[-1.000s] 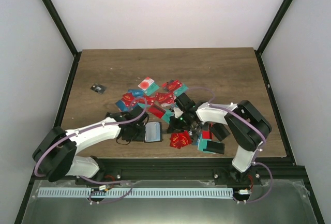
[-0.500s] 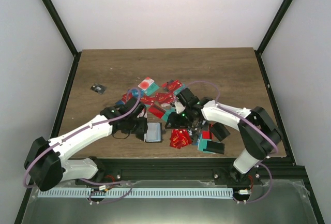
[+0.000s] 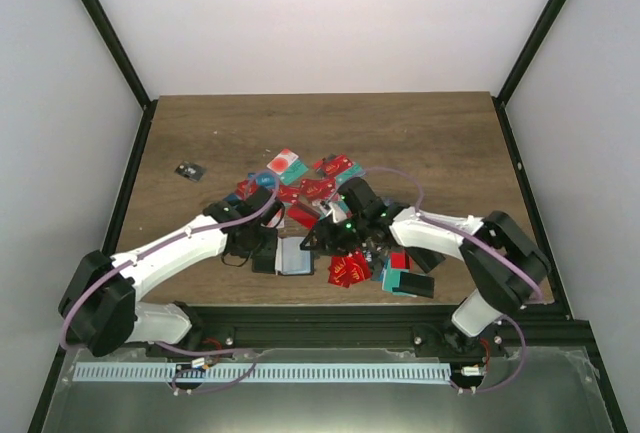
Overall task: Put the credit cards into the card holder
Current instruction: Open the credit card at the center of the board.
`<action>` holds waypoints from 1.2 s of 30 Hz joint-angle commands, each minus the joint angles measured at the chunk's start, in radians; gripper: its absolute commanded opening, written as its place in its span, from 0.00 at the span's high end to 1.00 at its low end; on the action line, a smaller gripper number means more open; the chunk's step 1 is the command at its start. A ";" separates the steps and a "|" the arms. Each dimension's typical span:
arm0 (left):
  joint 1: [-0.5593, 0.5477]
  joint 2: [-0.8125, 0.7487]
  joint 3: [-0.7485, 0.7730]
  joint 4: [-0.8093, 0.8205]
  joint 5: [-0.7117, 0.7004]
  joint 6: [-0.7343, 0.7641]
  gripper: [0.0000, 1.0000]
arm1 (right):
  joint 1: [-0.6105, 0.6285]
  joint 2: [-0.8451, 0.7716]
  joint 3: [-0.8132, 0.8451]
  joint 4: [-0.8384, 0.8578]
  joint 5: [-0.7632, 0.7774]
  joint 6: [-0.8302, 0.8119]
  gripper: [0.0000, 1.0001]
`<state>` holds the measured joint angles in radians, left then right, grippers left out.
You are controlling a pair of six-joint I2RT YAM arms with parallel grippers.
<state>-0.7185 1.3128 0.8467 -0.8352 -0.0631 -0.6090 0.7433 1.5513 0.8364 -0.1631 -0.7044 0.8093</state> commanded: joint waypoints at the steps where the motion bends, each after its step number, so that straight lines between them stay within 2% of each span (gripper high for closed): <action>1: 0.004 0.037 -0.014 0.003 -0.021 0.007 0.71 | 0.033 0.084 0.033 0.096 -0.030 0.057 0.47; 10: 0.010 0.168 -0.029 0.049 -0.011 -0.011 0.75 | 0.033 0.203 0.086 0.107 -0.046 0.041 0.47; 21: 0.012 0.181 -0.063 0.101 0.034 -0.004 0.76 | 0.033 0.233 0.104 0.125 -0.073 0.031 0.47; 36: 0.013 0.159 -0.032 0.074 0.039 0.007 0.77 | 0.050 0.279 0.153 0.150 -0.105 0.028 0.50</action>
<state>-0.7113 1.4860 0.7906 -0.7452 -0.0288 -0.6083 0.7784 1.8229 0.9295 -0.0319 -0.7856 0.8501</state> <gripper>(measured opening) 0.232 0.508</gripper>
